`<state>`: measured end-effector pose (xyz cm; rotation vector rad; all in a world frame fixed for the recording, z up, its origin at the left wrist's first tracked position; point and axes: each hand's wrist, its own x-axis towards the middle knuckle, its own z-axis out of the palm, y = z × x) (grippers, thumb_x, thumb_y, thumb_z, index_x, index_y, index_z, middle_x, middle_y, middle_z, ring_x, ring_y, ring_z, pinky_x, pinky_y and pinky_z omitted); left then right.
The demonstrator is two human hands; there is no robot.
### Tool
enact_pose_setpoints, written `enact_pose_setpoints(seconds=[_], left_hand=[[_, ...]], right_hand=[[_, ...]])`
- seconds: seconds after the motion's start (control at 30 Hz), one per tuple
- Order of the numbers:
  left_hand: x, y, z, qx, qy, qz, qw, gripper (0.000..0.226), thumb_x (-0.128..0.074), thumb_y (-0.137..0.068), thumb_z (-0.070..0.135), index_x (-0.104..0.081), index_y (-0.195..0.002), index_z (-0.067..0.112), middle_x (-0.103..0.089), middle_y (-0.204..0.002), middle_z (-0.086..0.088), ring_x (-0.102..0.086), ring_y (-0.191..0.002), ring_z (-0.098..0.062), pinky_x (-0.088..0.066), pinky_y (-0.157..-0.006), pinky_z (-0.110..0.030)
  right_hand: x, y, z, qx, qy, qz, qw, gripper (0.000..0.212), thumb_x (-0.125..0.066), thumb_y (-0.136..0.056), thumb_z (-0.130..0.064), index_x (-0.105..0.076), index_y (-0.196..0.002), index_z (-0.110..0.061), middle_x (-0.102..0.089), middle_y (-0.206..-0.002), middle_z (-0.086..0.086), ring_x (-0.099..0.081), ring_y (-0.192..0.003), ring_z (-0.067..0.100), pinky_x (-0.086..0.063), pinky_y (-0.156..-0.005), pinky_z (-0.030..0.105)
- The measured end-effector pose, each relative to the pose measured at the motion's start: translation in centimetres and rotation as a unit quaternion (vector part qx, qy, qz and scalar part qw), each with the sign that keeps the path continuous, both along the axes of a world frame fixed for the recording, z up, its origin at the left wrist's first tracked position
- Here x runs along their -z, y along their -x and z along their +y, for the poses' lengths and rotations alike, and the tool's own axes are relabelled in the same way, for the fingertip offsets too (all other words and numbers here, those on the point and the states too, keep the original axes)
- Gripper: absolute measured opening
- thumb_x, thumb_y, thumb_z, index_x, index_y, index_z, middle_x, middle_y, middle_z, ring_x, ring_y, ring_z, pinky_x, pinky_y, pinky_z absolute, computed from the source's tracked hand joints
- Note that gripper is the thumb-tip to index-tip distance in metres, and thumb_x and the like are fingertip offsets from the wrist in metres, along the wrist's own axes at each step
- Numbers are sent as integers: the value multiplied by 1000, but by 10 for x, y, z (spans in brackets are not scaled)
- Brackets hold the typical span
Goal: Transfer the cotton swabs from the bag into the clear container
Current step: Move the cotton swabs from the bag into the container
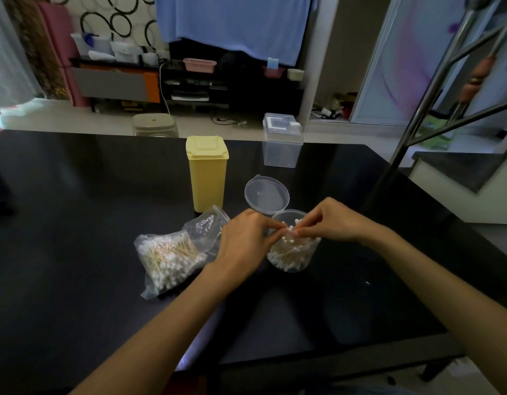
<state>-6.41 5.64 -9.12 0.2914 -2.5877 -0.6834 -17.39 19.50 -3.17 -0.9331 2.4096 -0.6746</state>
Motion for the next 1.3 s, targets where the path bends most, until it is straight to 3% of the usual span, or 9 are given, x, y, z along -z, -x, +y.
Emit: enact_pose_setpoints(seconds=[0.13, 0.33, 0.5, 0.63, 0.8, 0.93, 1.1, 1.23, 1.3], left_hand=[[3, -2, 0, 36, -12, 5, 999, 34, -46, -91, 54, -72, -99, 33, -69, -82, 10, -61, -80, -5, -45, -60, -27], [8, -6, 1, 22, 20, 29, 999, 25, -55, -90, 45, -73, -100, 31, -70, -103, 16, -56, -100, -4, -52, -74, -34], [5, -1, -3, 44, -47, 1, 998, 22, -59, -87, 46, -73, -100, 35, -69, -110, 17, -60, -106, -4, -53, -80, -35], [8, -8, -5, 89, -63, 2, 994, 32, -48, -94, 45, -64, -119, 33, -58, -131, 14, -53, -120, -6, -48, -94, -36], [14, -21, -9, 113, 53, -20, 992, 52, -35, -91, 22, -38, -143, 28, -40, -147, 13, -36, -135, -5, -36, -109, -28], [16, -26, -5, 135, 151, -28, 979, 61, -33, -85, 17, -34, -146, 24, -33, -151, 12, -28, -141, -7, -19, -108, -15], [20, -27, -6, 127, 208, -1, 970, 62, -35, -80, 16, -43, -141, 17, -44, -146, 4, -39, -136, -14, -34, -105, -23], [19, -32, -1, 137, 96, -14, 986, 71, -40, -78, 12, -26, -147, 13, -29, -154, -1, -22, -142, -9, -8, -109, -8], [17, -34, -1, 108, -7, -1, 994, 70, -47, -82, 10, -24, -148, 13, -31, -153, -2, -31, -139, -14, -13, -108, -8]], right_hand=[[-12, -1, 9, 10, 45, -20, 999, 11, -66, -83, -26, -73, -87, -19, -68, -78, -4, -60, -68, 4, -43, -53, 10], [4, -4, 18, 18, 52, -6, 998, 11, -73, -77, -21, -73, -88, -19, -72, -91, -3, -65, -89, 10, -54, -81, 26], [11, -9, 22, 22, 99, 8, 995, 11, -70, -79, -25, -72, -90, -23, -70, -88, -7, -65, -80, 4, -52, -68, 18], [7, -9, 36, 58, 139, 32, 988, 13, -67, -81, -31, -71, -92, -25, -69, -86, -9, -61, -72, 2, -44, -58, 13], [25, -17, 50, 64, 156, 92, 981, 18, -74, -75, -27, -74, -92, -22, -70, -86, -10, -66, -78, -3, -47, -65, 4], [29, -20, 47, 76, 161, 122, 976, 20, -75, -74, -27, -75, -92, -18, -70, -84, -9, -65, -77, 1, -49, -65, 10], [26, -21, 26, 48, 161, 127, 978, 22, -74, -76, -29, -74, -94, -17, -66, -82, -1, -59, -70, 7, -47, -61, 15], [24, -23, 13, 46, 69, 99, 992, 21, -73, -77, -26, -74, -97, -16, -67, -90, -2, -61, -81, 8, -53, -71, 22], [17, -22, 11, 38, 53, 83, 994, 20, -73, -77, -27, -74, -95, -19, -68, -91, 1, -61, -83, 12, -53, -74, 28]])
